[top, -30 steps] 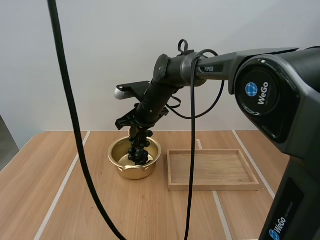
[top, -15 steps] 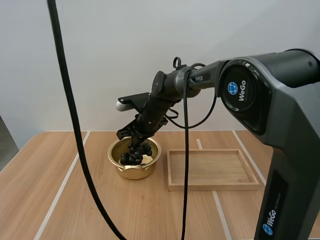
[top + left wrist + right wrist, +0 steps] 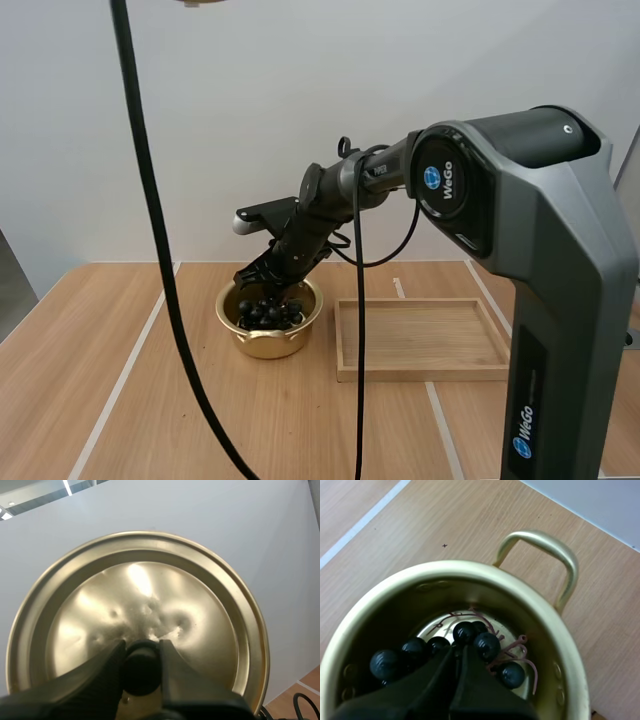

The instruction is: Open the pot, put the grape inside, and close it

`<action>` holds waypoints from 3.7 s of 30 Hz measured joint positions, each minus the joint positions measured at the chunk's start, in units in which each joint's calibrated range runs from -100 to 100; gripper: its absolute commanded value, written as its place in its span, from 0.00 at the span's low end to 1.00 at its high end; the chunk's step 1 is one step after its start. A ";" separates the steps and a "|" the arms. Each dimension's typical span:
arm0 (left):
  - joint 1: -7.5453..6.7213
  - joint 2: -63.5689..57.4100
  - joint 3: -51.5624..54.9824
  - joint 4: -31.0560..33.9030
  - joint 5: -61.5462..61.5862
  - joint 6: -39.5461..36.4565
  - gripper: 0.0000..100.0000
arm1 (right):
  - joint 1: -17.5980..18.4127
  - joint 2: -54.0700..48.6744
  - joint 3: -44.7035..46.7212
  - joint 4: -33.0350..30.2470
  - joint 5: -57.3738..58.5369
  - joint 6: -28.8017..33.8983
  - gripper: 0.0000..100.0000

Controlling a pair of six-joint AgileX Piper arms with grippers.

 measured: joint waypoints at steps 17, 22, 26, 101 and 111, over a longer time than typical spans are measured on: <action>0.00 0.37 0.00 -0.22 1.65 0.00 0.00 | 0.00 2.26 0.00 0.49 -2.74 -0.38 0.34; 0.00 0.37 0.00 -0.22 1.78 0.00 0.00 | 0.00 2.26 0.00 0.49 -4.70 -0.42 1.00; 0.00 0.37 0.00 -0.22 1.78 0.00 0.00 | 0.00 2.13 0.00 -0.05 -6.42 -0.42 1.00; 0.00 7.14 25.13 -0.48 -12.21 -1.08 0.00 | -22.12 -51.76 1.16 -10.63 13.46 7.16 1.00; 0.00 18.37 31.46 -0.48 -16.76 -0.96 0.00 | -22.12 -52.45 1.16 -11.94 16.63 8.22 0.97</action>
